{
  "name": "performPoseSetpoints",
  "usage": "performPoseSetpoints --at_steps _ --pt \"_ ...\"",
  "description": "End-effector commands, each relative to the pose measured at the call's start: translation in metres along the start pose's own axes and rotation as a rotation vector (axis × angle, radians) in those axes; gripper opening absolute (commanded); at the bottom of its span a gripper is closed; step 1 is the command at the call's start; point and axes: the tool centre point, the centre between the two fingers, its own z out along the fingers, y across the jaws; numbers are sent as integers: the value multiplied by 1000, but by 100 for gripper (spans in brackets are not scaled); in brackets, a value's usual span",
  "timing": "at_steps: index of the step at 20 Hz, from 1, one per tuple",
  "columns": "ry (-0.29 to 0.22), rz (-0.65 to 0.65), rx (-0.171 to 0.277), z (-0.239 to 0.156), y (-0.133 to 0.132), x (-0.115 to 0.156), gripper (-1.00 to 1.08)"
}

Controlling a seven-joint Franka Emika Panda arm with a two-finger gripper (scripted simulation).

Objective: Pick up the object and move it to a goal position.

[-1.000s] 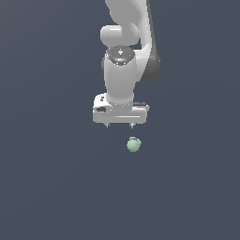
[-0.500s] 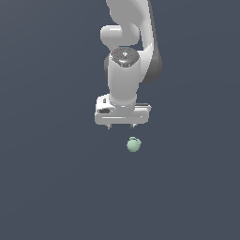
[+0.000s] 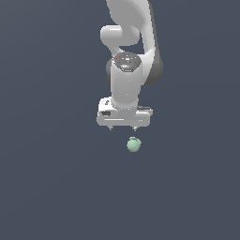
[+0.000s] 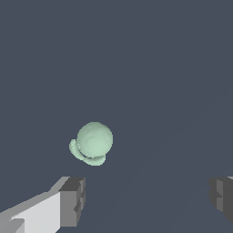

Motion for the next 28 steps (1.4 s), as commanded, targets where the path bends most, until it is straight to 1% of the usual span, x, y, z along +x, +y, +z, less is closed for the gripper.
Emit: performPoseSetpoints --at_steps 1,18,23,28 --pt "-1 33 2 6 -4 1 100" --pt "-13 389 15 68 -46 5 100" --pt "-15 459 15 80 -53 4 100" --pt "-16 499 15 87 -58 4 100"
